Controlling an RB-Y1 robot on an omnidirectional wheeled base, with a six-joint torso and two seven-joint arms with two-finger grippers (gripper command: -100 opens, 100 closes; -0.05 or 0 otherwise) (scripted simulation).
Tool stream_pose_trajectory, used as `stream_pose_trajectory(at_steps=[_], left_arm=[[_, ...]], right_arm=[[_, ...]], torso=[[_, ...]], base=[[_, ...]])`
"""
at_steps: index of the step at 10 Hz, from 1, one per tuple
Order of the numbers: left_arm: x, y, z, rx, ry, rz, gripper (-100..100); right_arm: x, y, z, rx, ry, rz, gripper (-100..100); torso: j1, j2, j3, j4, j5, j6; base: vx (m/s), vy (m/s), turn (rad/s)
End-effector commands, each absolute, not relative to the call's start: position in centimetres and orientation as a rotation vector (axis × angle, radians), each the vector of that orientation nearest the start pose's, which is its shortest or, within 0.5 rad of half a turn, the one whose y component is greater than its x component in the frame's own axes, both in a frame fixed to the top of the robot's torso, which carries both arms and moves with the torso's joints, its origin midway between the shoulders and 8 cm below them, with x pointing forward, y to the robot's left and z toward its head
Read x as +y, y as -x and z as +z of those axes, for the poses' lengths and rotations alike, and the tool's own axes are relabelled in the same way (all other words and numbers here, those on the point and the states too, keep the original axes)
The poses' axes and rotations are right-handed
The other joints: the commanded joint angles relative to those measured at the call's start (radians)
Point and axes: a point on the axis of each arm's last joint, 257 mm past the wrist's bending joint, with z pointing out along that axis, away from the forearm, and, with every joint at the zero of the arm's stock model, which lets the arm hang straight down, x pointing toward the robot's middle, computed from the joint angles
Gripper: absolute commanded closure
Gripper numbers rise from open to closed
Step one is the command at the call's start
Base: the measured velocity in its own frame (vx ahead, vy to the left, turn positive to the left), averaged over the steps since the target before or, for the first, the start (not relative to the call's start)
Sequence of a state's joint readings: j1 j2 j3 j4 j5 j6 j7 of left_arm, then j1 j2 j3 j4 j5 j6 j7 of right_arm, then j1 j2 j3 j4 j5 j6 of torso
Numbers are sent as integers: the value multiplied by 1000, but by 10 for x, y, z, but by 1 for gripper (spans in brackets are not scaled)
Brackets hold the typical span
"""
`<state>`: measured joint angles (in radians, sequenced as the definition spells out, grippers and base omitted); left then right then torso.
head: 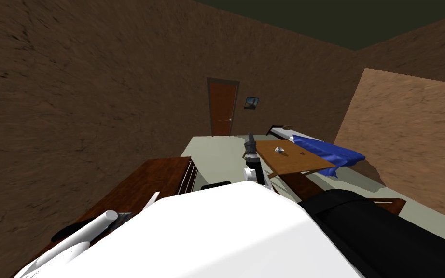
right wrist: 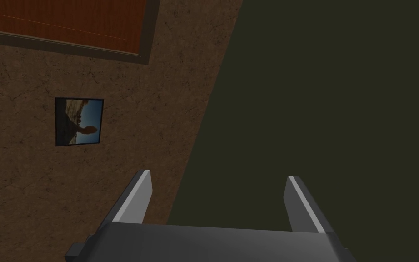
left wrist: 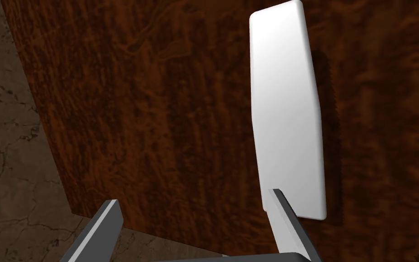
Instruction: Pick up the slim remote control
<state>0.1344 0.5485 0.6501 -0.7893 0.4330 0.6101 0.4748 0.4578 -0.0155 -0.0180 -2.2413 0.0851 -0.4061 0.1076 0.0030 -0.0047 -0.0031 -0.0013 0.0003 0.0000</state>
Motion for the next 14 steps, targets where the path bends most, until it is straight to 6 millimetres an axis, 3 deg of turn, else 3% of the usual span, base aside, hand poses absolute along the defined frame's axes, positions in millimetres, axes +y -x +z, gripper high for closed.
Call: stream_pose_trajectory(at_steps=[1, 2, 4, 7, 9, 12, 14], left_arm=[[688, -135, -514, 238, 2651, -192, -100], [688, -134, -514, 238, 2651, -191, -100], [657, -123, -539, 189, 2775, -153, -100], [633, -107, -556, 157, 2859, -103, -100], [599, -99, -573, 131, 2964, -68, -100], [599, -99, -573, 131, 2964, -68, -100], [568, -90, -587, 114, 3054, -32, -100]], right_arm=[[-276, -370, 2, 761, -622, 1120, 0], [-276, -370, 2, 761, -622, 1120, 0], [-276, -370, 2, 761, -622, 1120, 0], [-276, -370, 2, 761, -622, 1120, 0], [-276, -370, 2, 761, -622, 1120, 0], [-276, -370, 2, 761, -622, 1120, 0], [-276, -370, 2, 761, -622, 1120, 0]], torso=[[0, 0, 0, 0, 0, 0], [-1, 2, 1, 0, 0, 0], [0, 3, 2, 1, 0, 0], [3, -1, -1, 0, 1, 0], [3, 1, 0, 0, 0, 0], [0, 4, 2, 1, 0, 0], [-1, 4, 2, 1, 0, 0]], base=[[39, 17, -3], [5, 6, 0], [76, 61, 32], [92, 71, 12], [83, 84, 31], [29, 33, 1], [53, 56, 25]])
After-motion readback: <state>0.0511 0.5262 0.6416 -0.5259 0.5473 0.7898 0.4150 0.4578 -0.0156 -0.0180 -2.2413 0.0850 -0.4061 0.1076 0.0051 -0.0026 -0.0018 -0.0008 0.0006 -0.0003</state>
